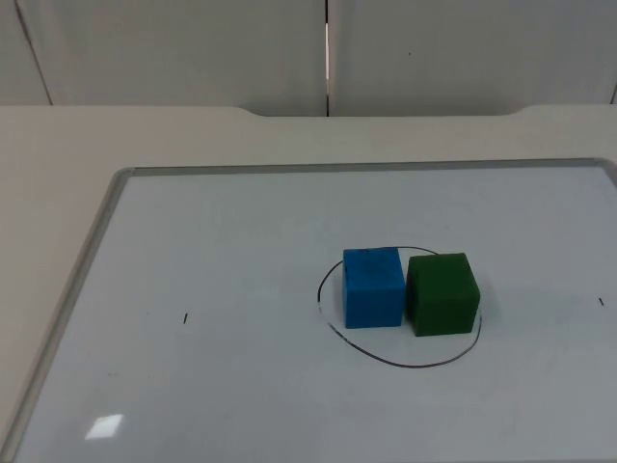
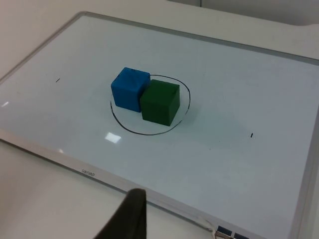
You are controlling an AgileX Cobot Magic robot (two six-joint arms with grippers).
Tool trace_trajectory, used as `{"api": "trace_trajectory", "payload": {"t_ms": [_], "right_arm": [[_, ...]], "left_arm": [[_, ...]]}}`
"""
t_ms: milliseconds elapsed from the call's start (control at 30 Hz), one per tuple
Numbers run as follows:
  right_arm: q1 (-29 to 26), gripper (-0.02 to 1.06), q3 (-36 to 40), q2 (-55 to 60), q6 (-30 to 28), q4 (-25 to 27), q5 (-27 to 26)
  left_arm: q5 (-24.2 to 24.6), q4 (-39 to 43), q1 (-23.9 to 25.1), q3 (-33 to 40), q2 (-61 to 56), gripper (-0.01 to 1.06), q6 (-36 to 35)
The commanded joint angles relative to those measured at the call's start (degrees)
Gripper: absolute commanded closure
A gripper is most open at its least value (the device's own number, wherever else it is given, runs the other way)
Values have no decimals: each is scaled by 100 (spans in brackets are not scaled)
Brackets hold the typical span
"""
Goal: Push the two cubes into the marked area.
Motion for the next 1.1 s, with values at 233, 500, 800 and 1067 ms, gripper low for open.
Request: {"api": "trace_trajectory", "payload": {"t_ms": [233, 500, 800, 1067], "right_arm": [[-21, -1, 9, -17, -46, 13, 1], [-371, -1, 9, -17, -46, 13, 1], [-1131, -1, 9, -17, -46, 13, 1], [-1724, -1, 9, -17, -46, 13, 1]], "left_arm": [[-2, 46, 162, 25, -23, 0, -6], [-2, 46, 162, 25, -23, 0, -6], [-2, 46, 162, 25, -23, 0, -6], [-2, 46, 162, 25, -23, 0, -6]]}}
